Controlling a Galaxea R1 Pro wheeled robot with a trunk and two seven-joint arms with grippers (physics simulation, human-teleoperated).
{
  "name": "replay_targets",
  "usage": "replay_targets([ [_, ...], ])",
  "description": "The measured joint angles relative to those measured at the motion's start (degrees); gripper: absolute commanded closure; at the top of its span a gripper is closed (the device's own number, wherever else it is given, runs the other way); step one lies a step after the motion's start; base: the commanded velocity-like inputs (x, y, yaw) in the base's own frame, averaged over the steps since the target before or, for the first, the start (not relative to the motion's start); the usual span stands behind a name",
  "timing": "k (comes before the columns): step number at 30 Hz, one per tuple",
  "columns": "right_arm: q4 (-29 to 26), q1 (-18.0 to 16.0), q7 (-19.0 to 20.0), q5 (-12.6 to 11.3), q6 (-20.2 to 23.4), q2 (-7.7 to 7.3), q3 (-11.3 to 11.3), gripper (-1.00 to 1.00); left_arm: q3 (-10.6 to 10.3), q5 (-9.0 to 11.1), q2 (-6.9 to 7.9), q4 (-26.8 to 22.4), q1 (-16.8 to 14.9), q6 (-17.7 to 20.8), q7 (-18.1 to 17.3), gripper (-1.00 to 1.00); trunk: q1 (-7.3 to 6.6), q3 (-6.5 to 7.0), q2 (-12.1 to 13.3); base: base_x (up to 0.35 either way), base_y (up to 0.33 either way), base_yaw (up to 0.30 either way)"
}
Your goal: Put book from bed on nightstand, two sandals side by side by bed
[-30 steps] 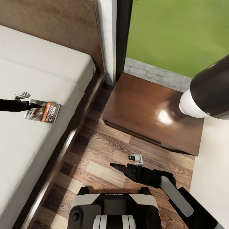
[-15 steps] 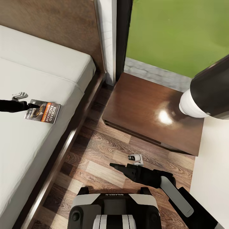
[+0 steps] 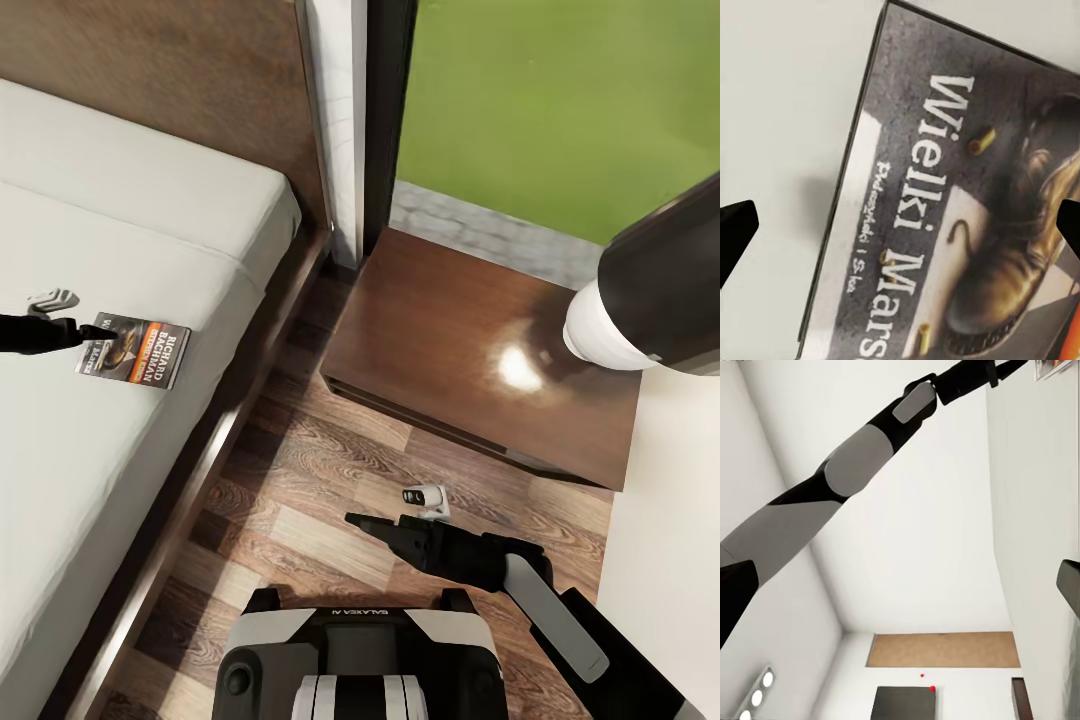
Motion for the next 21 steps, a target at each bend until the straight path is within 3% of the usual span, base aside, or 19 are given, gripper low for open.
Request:
replay_targets([
  [21,1.4,0.0,0.0,-0.1,0.0,0.0,-0.4,-1.0,3.7,0.0,1.0,-0.1,0.0,0.2,0.1,-1.0,0.0,0.0,0.0,0.0,0.0,0.0],
])
